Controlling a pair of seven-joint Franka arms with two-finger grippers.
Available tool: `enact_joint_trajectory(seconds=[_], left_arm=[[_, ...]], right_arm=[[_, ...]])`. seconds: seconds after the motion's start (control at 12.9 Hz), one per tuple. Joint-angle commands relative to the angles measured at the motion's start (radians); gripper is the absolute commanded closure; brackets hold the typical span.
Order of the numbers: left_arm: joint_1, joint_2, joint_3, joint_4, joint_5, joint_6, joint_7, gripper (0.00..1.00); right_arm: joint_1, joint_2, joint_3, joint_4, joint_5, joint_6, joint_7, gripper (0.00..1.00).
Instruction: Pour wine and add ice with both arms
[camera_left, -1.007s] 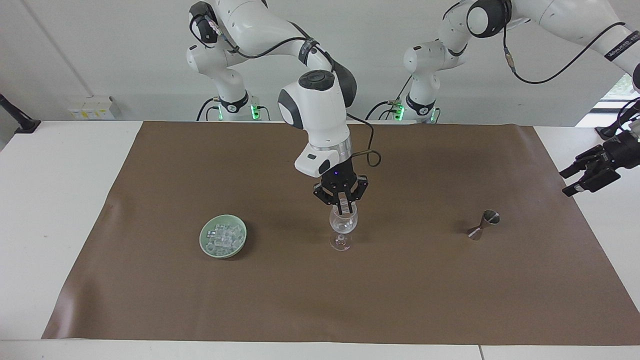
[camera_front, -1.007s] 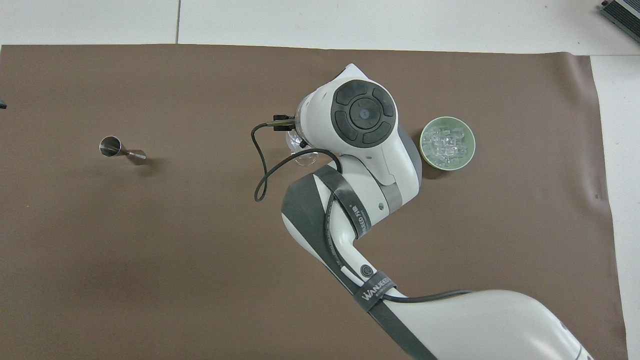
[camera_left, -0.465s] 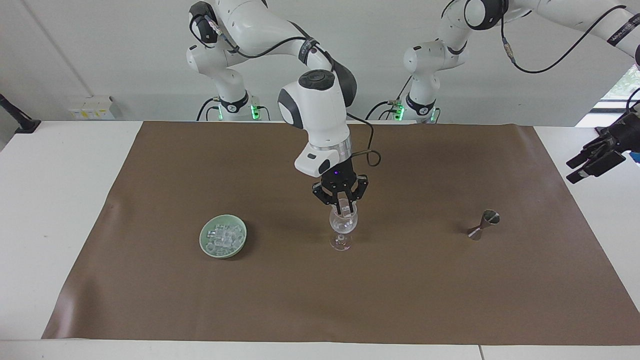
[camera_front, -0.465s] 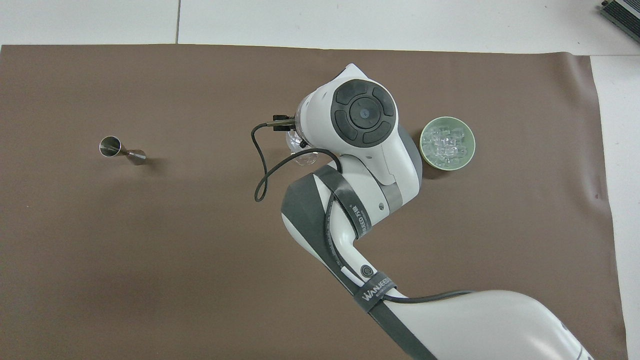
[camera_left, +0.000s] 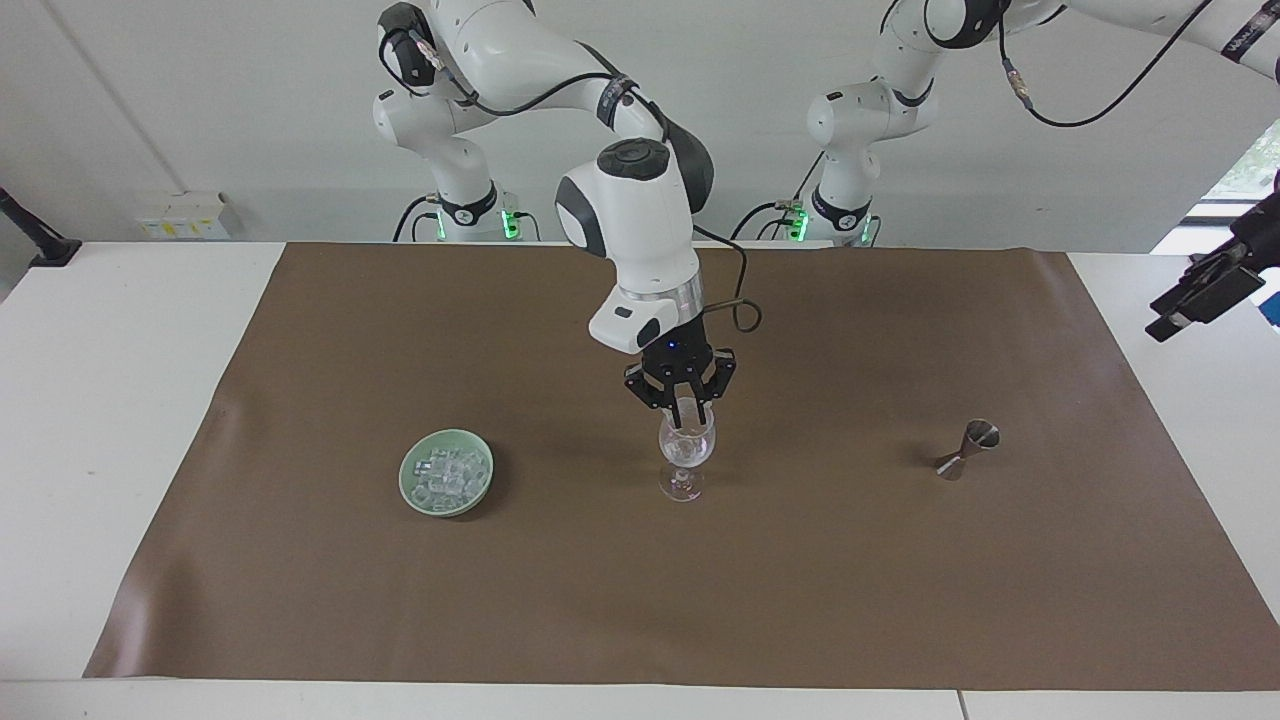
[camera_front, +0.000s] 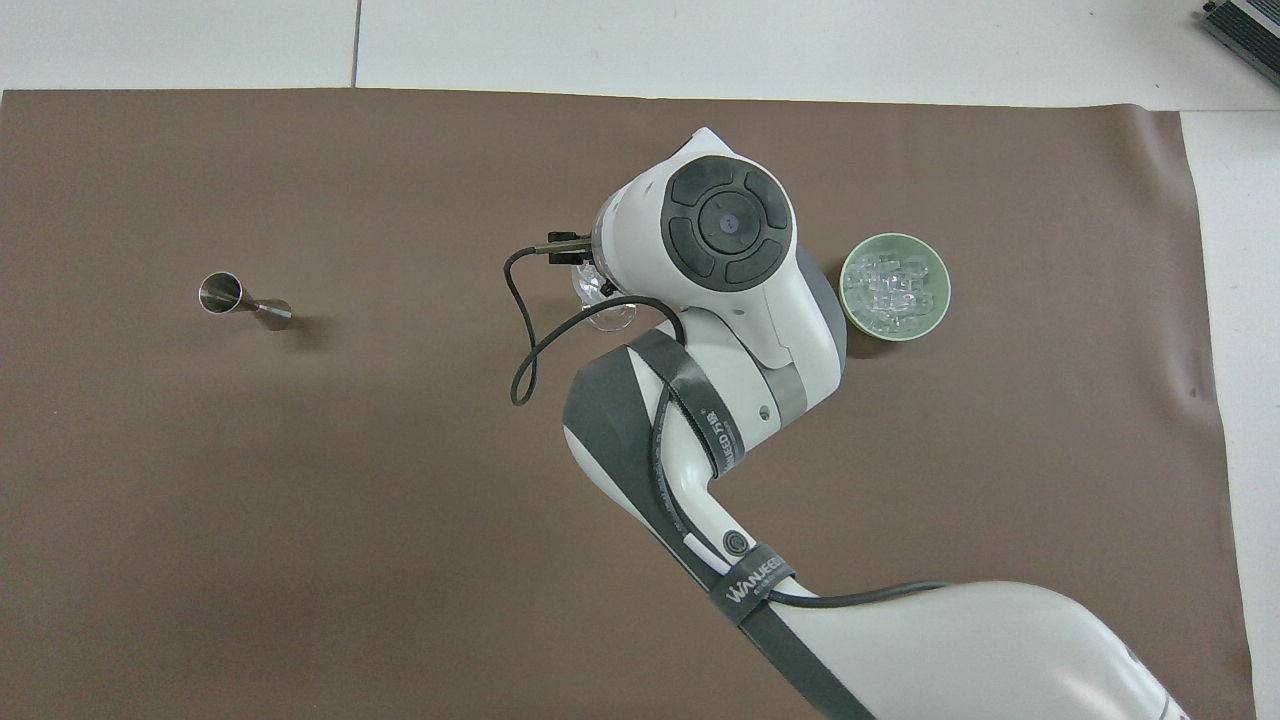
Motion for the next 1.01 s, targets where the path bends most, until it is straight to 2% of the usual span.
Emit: enact_joint_trajectory(seconds=[0.0, 0.46, 0.77, 0.93], left_arm=[[-0.007, -0.026, -0.013, 0.036, 0.067, -0.044, 0.044, 0.00], [-0.009, -0.077, -0.074, 0.039, 0.142, -0.057, 0.089, 0.00], [-0.010, -0.086, -0.080, 0.041, 0.177, -0.063, 0.211, 0.00], [-0.015, -0.107, -0.095, 0.039, 0.196, -0.063, 0.219, 0.00]], right_arm=[[-0.012, -0.037, 0.005, -0.002, 0.013, -0.061, 0.011, 0.69], [-0.025, -0.085, -0.007, -0.002, 0.011, -0.109, -0.006, 0.71], [-0.166, -0.123, -0.003, -0.003, 0.019, -0.213, -0.075, 0.68], [-0.248, -0.135, -0.001, -0.003, 0.019, -0.276, -0.133, 0.60]])
